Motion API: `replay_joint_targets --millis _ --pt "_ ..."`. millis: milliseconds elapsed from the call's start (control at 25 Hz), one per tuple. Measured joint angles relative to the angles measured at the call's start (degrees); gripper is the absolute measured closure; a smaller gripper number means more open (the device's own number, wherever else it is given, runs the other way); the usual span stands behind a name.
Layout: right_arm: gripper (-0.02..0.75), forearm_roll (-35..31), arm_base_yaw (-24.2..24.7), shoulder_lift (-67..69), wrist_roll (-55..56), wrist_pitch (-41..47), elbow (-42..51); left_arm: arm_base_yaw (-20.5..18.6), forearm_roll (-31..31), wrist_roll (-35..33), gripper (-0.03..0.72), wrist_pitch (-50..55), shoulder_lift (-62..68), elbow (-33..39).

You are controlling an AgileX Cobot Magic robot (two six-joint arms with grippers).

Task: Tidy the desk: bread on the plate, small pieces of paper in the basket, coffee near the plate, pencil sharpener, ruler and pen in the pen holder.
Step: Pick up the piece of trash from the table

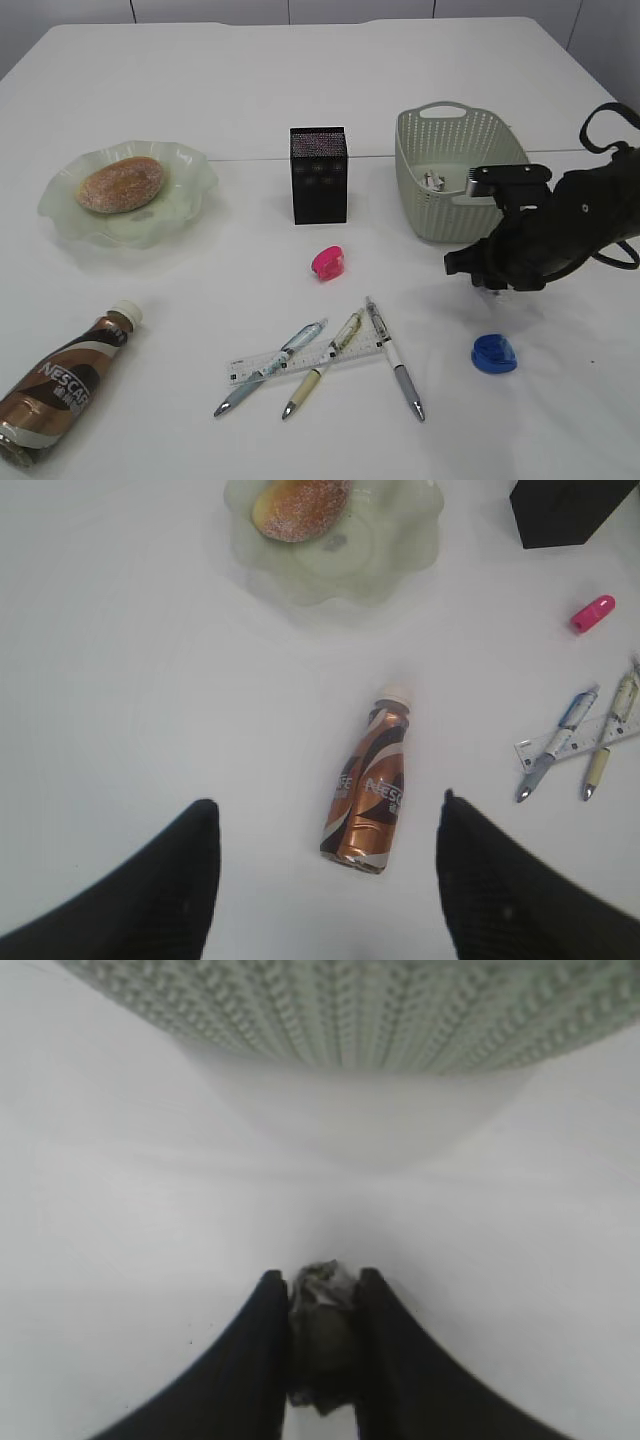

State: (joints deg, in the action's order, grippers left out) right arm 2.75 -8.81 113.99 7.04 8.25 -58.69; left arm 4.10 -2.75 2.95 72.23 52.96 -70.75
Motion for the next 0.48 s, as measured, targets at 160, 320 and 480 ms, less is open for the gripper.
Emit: replay_joint_targets --millis 160,320,480 --pt "0.719 -0.65 0.0 -0.2 0.0 1.01 -0.04 0.0 0.0 0.0 0.192 0.0 0.0 0.0" --pt "0.73 -1.25 0.0 -2.35 0.0 4.12 -0.04 0.0 0.0 0.0 0.192 0.0 0.0 0.0" --pt "0.731 -2.11 0.0 -6.33 0.0 11.05 -0.04 0.0 0.0 0.0 0.192 0.0 0.0 0.0"
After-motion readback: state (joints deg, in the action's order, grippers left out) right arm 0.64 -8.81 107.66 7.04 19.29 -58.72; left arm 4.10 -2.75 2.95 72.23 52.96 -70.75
